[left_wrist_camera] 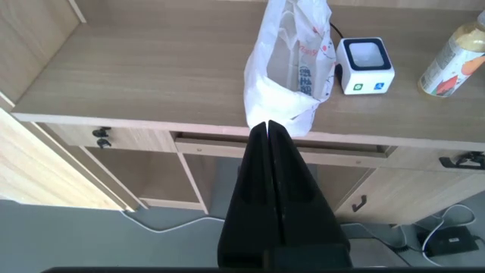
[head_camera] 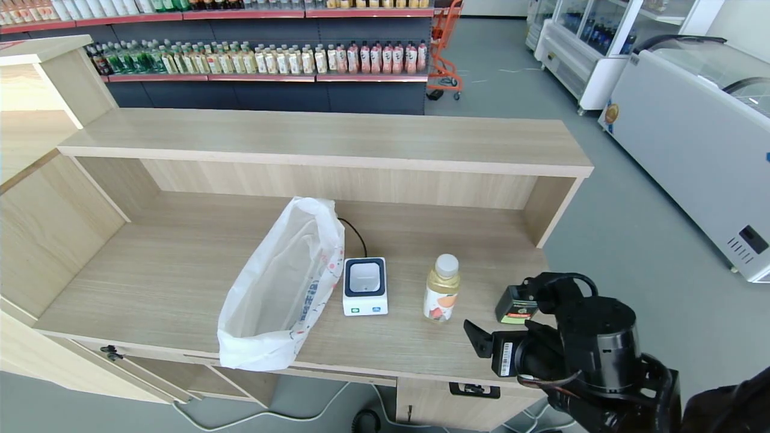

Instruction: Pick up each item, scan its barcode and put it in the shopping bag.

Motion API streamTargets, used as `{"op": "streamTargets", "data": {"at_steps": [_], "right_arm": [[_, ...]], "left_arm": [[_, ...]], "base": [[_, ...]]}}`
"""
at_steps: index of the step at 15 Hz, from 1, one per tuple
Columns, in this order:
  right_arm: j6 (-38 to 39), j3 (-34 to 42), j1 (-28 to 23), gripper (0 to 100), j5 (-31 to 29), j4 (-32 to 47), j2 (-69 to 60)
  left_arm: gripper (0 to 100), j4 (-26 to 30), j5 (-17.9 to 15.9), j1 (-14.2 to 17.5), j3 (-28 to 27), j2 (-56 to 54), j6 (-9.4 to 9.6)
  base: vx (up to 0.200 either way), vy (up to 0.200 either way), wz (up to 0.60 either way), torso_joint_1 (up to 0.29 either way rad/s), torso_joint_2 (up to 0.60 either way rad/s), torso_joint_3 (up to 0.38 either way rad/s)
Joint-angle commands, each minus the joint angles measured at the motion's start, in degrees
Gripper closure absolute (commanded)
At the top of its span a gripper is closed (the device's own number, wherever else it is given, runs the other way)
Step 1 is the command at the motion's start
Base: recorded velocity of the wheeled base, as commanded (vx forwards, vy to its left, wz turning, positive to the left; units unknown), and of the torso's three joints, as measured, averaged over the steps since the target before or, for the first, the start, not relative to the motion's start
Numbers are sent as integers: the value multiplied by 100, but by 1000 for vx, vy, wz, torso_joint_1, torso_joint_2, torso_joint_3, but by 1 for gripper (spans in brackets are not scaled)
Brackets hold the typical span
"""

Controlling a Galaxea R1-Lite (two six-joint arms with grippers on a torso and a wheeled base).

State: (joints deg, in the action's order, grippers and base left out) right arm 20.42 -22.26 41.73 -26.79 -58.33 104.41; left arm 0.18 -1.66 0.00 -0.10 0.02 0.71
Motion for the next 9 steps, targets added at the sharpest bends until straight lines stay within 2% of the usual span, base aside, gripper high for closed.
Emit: {"op": "streamTargets", "data": {"at_steps": [1,6,9], "right_arm": [[-29,2,-235,0,8,-82,246],[-310,-103,-314,0,96,-1242,1178],[-363,-455,-323,0,227,-1321,1468]], "left_arm": [[100,-1,-1,0,1,6,0],[100,-1,-1,0,1,-2,0],[100,-1,-1,0,1,-2,0]], "base": [[0,0,0,0,0,0],[0,0,0,0,0,0],[0,0,0,0,0,0]]}}
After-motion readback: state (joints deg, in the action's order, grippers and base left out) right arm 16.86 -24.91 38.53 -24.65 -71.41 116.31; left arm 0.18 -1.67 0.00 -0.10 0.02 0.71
